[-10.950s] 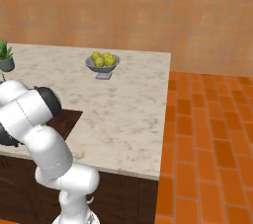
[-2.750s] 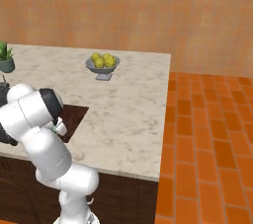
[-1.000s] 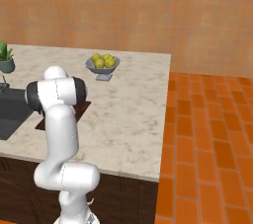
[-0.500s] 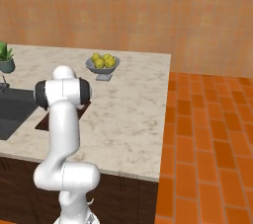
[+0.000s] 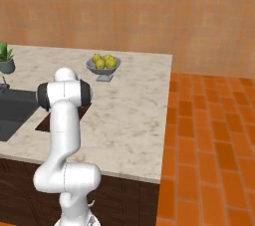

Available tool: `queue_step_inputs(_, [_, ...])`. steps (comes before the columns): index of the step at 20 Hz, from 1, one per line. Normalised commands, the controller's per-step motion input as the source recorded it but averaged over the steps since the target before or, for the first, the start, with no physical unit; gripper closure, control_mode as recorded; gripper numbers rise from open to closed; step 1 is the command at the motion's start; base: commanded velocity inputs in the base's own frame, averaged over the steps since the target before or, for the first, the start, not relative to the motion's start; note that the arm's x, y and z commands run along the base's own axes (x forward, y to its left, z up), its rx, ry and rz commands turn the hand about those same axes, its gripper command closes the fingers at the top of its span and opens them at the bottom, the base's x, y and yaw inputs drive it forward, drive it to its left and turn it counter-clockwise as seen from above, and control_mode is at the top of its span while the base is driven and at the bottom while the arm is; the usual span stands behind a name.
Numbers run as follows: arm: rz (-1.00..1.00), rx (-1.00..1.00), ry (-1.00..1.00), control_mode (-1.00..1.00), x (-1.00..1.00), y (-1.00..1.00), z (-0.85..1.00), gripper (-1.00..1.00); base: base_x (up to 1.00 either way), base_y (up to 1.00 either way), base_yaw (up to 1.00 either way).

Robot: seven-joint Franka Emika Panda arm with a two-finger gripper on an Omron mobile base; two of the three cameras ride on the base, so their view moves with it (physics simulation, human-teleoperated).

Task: Pick up the sponge from the counter and clean the cutting board by briefly scrubbing or pressing down on the cutting board. Once finished, release the sponge.

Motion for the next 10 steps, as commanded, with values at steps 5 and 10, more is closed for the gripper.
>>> queue_step_inputs(5, [0.00, 0.03, -0.16, -1.00, -0.33, 0.00, -0.76, 1.00, 0.00, 0.00, 0.00])
queue_step_inputs(10, [0.00, 0.07, 0.00, -1.00, -0.97, 0.00, -0.89, 1.00, 0.00, 0.00, 0.00])
